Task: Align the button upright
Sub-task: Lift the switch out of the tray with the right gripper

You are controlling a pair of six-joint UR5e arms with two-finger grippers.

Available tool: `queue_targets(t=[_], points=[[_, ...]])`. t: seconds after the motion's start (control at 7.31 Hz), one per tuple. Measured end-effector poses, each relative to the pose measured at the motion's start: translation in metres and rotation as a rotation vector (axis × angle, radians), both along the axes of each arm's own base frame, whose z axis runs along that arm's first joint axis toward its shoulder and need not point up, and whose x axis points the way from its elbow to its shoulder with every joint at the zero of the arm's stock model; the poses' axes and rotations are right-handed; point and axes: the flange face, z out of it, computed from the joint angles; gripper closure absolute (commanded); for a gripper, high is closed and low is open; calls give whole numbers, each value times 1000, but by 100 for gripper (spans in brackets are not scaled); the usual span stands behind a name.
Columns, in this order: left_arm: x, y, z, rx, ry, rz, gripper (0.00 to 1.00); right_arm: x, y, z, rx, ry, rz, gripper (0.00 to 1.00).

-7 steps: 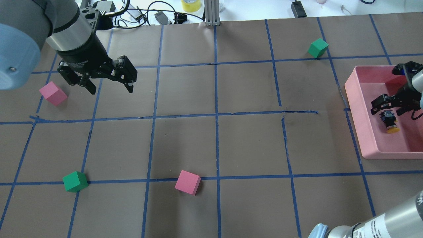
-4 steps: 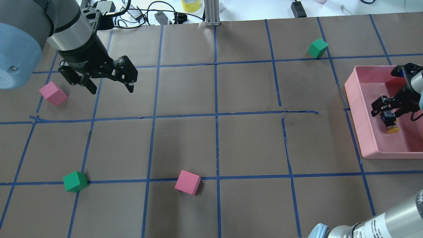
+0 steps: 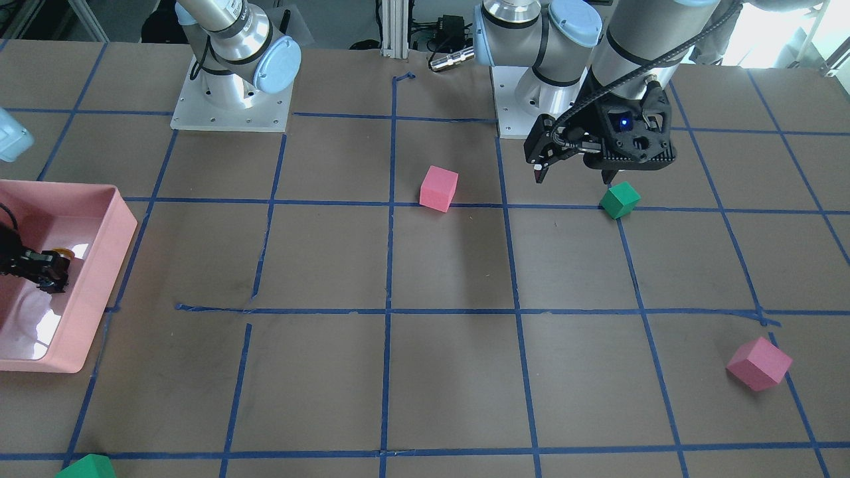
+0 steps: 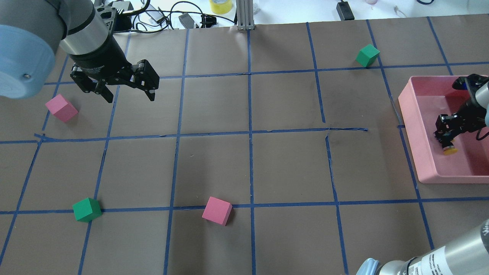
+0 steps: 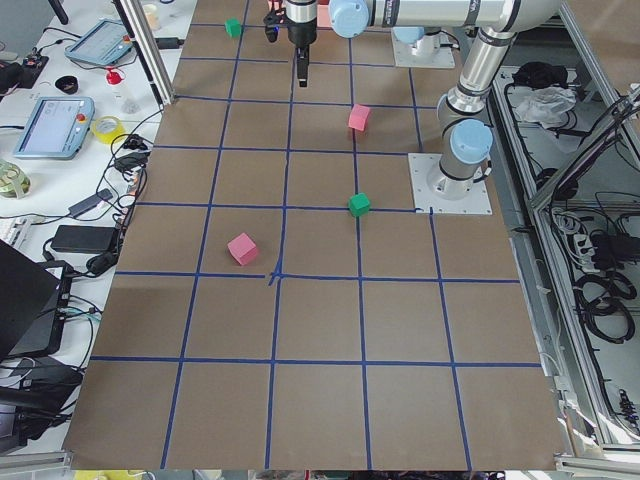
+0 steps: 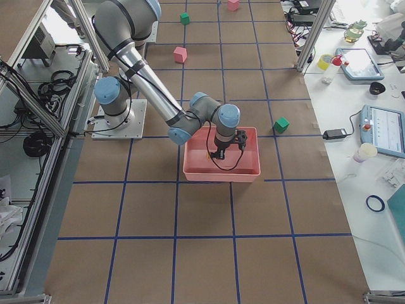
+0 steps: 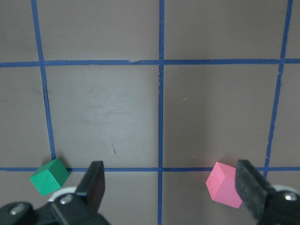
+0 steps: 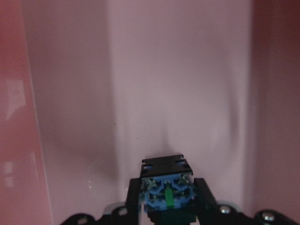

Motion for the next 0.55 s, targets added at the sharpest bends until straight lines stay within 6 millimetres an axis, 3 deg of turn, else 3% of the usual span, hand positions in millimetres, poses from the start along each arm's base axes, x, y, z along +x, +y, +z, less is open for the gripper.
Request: queue_targets(t=[0.27, 0.55], points=[[1, -4, 1, -14, 1, 2, 0, -3, 0, 10, 11, 21, -3, 100], [1, -5, 0, -16, 0, 5, 0, 0, -4, 44, -4, 38, 0, 100]])
